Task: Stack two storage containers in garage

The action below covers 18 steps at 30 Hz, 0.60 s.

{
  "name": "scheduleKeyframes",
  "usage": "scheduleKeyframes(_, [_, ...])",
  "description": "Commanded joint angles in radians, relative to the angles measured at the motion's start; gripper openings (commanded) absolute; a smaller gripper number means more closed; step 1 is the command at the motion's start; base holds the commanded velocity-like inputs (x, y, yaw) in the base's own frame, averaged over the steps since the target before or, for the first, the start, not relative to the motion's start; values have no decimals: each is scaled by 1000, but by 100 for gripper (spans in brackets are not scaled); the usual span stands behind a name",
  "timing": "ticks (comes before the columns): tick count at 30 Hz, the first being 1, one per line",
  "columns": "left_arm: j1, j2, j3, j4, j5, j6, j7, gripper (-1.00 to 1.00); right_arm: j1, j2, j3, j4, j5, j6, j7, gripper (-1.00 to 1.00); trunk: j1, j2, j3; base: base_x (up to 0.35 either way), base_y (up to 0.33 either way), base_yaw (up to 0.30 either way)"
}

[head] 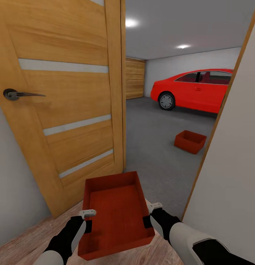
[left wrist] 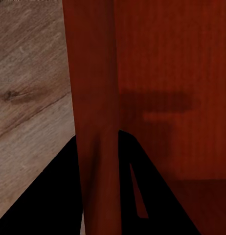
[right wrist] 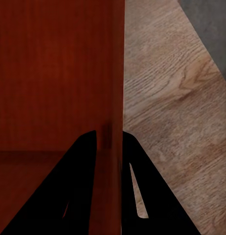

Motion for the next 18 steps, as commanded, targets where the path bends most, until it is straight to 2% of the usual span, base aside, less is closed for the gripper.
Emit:
scheduleKeyframes(1, [1, 0, -27, 1, 56, -3, -34, -100, -2, 0, 6, -19, 23, 8, -1, -100, 0, 0, -1, 0, 0, 0])
scheduleKeyframes(2, [6, -6, -2, 4, 17, -3, 2, -100, 1, 0, 1, 4, -5, 1, 1, -100, 0, -1, -1, 0, 0, 0])
scheduleKeyframes(3, [11, -9, 9, 8, -5, -4, 2, -100, 1, 0, 7, 4, -5, -1, 1, -100, 0, -1, -1, 0, 0, 0])
scheduleKeyframes(4, [15, -9, 17, 12, -10, -9, 2, -100, 1, 0, 14, 9, -5, -1, 1, -100, 0, -1, -1, 0, 0, 0])
scheduleKeyframes(11, [33, -11, 30, 14, -1, -17, 1, -100, 2, 0, 81, 26, -54, -6, 0, -100, 0, -1, -1, 0, 0, 0])
scheduleKeyframes(18, [34, -12, 31, 35, 10, -30, 2, -100, 2, 0, 83, 36, -45, -7, 1, -100, 0, -1, -1, 0, 0, 0])
